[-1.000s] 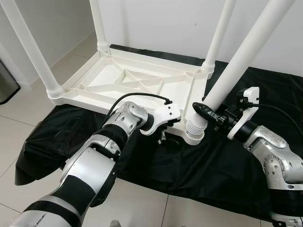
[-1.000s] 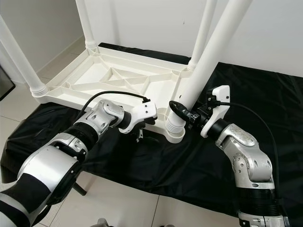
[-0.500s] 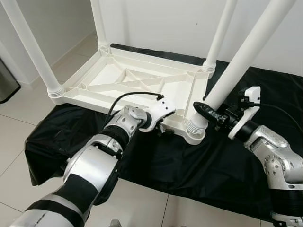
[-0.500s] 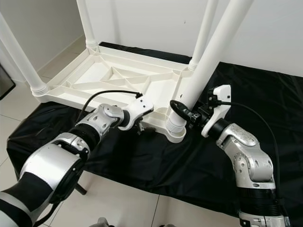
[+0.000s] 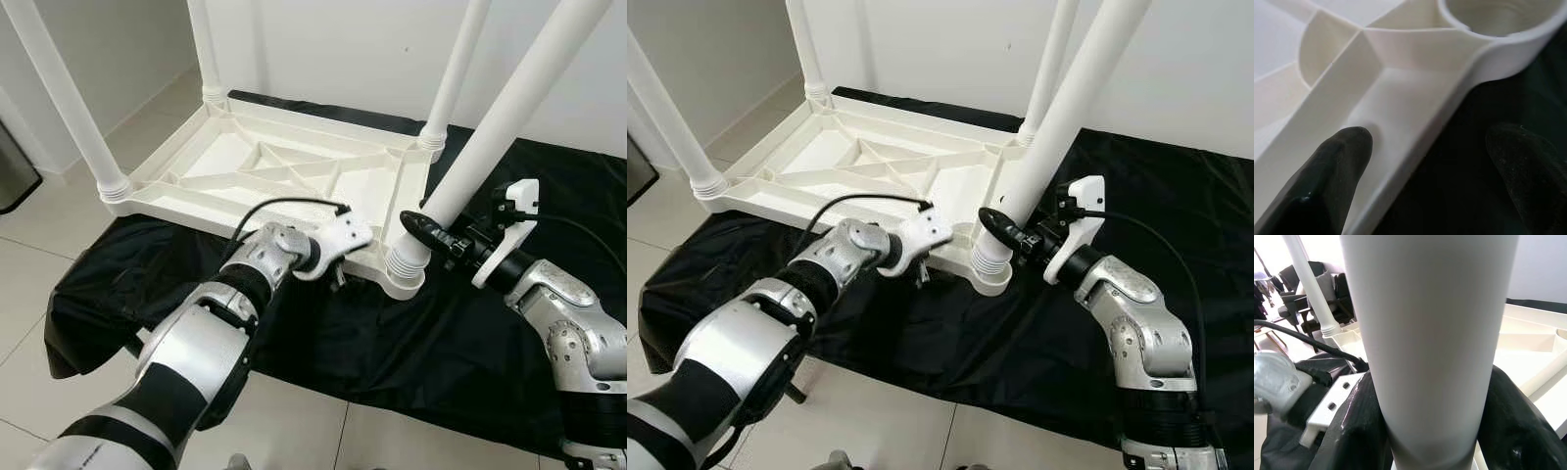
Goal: Building children table
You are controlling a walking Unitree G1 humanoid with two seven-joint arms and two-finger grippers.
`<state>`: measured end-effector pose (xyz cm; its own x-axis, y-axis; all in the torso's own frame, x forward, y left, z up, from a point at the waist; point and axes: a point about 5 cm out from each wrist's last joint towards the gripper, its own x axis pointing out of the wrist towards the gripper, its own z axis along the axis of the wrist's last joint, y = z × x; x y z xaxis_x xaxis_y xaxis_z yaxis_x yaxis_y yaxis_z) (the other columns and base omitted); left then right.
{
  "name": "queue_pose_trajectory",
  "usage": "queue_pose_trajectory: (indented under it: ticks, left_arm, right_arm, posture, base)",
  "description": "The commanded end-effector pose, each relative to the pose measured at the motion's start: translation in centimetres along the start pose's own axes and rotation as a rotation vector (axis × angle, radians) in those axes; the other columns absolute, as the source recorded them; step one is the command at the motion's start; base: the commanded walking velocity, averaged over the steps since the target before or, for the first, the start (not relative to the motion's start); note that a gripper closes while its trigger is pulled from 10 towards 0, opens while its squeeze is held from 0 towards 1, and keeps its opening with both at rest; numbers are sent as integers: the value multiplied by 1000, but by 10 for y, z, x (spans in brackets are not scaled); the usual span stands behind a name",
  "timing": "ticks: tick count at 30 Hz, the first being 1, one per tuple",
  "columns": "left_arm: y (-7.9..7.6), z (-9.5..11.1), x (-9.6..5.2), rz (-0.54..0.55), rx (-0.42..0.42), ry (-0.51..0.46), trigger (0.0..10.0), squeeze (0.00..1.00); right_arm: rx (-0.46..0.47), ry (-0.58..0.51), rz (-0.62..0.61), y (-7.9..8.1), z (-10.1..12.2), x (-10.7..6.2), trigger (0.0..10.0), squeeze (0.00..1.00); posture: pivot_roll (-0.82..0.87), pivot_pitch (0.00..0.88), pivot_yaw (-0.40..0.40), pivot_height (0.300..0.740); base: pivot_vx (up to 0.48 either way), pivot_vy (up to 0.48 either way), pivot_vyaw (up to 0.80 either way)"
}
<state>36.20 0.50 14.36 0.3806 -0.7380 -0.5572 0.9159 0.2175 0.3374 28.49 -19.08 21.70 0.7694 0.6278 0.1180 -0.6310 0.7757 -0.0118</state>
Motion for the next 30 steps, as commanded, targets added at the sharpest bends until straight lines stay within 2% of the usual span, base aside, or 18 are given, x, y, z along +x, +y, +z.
queue_pose_trajectory:
  ticks: [1,6,18,19,20,21,22,23,24,25,27,28,30]
  left_arm:
    - [-5,-2,2,-46,15,16,10000,0]
    - [-10,-4,6,-64,30,35,10000,0]
    - [-13,-21,5,-63,-28,109,10000,0]
    - [-13,-23,4,-68,-30,116,9098,0]
    - [-13,-23,4,-68,-30,116,9098,0]
    - [-14,-25,4,-74,-24,124,4353,0]
    - [-15,-27,4,-77,-28,133,4549,0]
    - [-16,-29,4,-79,-27,139,235,0]
    - [-16,-31,3,-84,-23,147,0,0]
    - [-17,-33,3,-88,-29,156,314,0]
    - [-17,-36,3,-91,-37,165,314,0]
    - [-17,-37,2,-91,-41,163,0,0]
    - [-17,-37,1,-99,-31,162,0,0]
  right_arm:
    - [-19,-11,12,0,6,1,10000,0]
    - [-21,-12,10,0,7,0,10000,0]
    - [-33,-12,-1,1,7,-2,10000,0]
    - [-35,-11,1,1,7,-2,10000,0]
    - [-35,-11,1,1,7,-2,10000,0]
    - [-35,-11,0,1,7,-2,10000,0]
    - [-35,-11,-1,1,7,-2,10000,0]
    - [-36,-11,-2,1,7,-2,10000,0]
    - [-37,-11,-5,1,8,-2,10000,0]
    - [-38,-11,-5,1,8,-3,10000,0]
    - [-38,-11,-6,1,8,-3,10000,0]
    - [-39,-11,-7,1,8,-4,10000,0]
    - [-41,-11,-9,1,7,-4,10000,0]
  posture:
    - [-85,49,9,740]
    - [-102,48,14,740]
    - [-101,42,20,740]
    - [-101,42,20,740]
    - [-101,42,20,740]
    - [-100,45,18,740]
    - [-99,48,17,740]
    - [-100,52,18,740]
    - [-100,52,18,740]
    - [-99,55,18,740]
    - [-98,57,19,740]
    - [-97,62,21,740]
    - [-96,65,22,740]
  base:
    - [0,0,0]
    - [0,0,0]
    - [0,0,0]
    - [0,0,0]
    - [0,0,0]
    - [0,0,0]
    - [0,0,0]
    - [0,0,0]
    - [0,0,0]
    - [0,0,0]
    - [0,0,0]
    - [0,0,0]
    - [0,0,0]
